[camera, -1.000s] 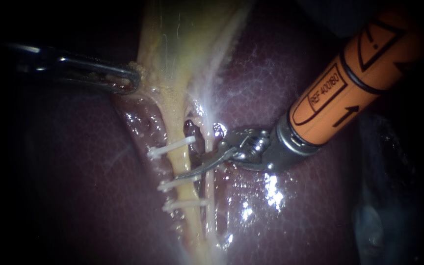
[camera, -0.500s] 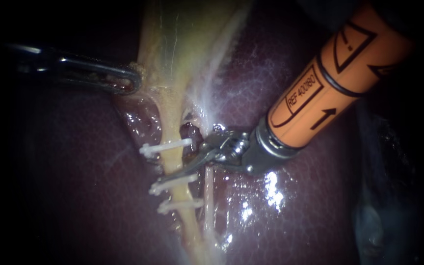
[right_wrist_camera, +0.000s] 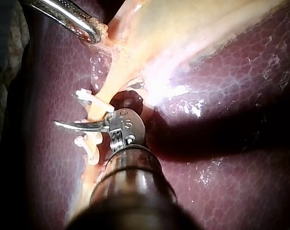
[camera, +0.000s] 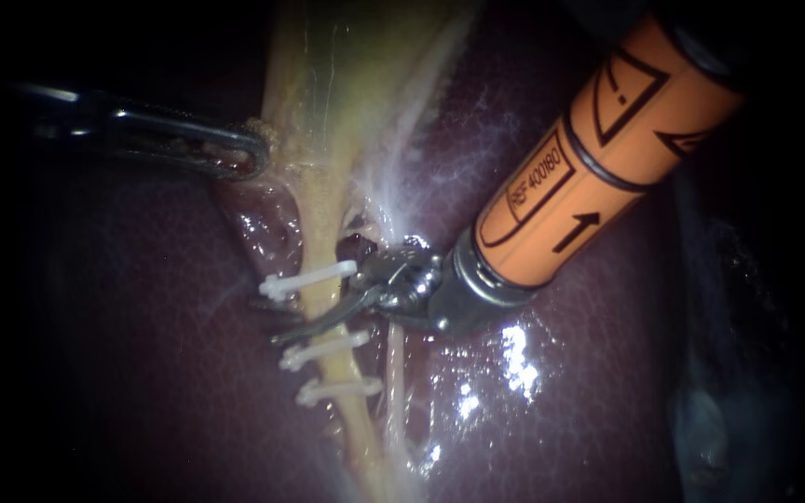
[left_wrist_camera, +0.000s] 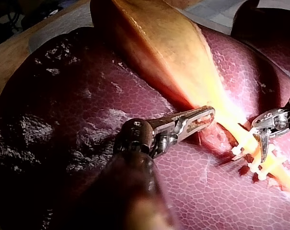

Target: Go to the cutting position left tube

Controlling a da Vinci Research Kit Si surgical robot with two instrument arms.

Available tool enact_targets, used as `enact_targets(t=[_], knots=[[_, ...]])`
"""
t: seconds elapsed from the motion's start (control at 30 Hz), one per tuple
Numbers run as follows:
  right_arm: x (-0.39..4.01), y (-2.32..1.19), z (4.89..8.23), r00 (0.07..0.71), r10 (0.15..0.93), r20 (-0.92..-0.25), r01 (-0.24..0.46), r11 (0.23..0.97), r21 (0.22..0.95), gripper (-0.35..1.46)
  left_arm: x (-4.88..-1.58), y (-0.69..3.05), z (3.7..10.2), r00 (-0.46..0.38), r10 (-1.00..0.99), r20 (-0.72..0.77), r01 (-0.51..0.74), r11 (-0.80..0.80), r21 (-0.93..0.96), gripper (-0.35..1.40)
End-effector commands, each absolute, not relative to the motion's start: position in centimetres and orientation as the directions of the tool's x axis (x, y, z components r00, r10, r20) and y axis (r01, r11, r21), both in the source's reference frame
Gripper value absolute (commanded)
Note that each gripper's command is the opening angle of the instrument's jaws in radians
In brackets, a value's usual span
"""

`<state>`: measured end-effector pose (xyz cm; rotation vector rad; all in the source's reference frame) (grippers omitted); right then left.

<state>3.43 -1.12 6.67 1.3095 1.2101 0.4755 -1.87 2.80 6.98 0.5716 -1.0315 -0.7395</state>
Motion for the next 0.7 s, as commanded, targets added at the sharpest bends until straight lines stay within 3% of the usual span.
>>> enact_targets(t=[0.03,0.4,0.7], knots=[[3.43,-1.13,6.64,0.366,0.836,-0.409,0.352,0.283,0.892,1.27,-1.87,2.8,6.98,0.317,-0.773,0.55,0.273,0.629,0.728,-0.35],[3.48,-1.13,6.23,0.322,0.827,-0.461,0.403,0.321,0.857,1.27,-1.87,2.8,6.98,0.317,-0.773,0.55,0.273,0.629,0.728,-0.35],[3.47,-1.05,6.17,0.303,0.823,-0.481,0.407,0.344,0.846,1.29,-1.87,2.8,6.98,0.317,-0.773,0.55,0.273,0.629,0.728,-0.35]])
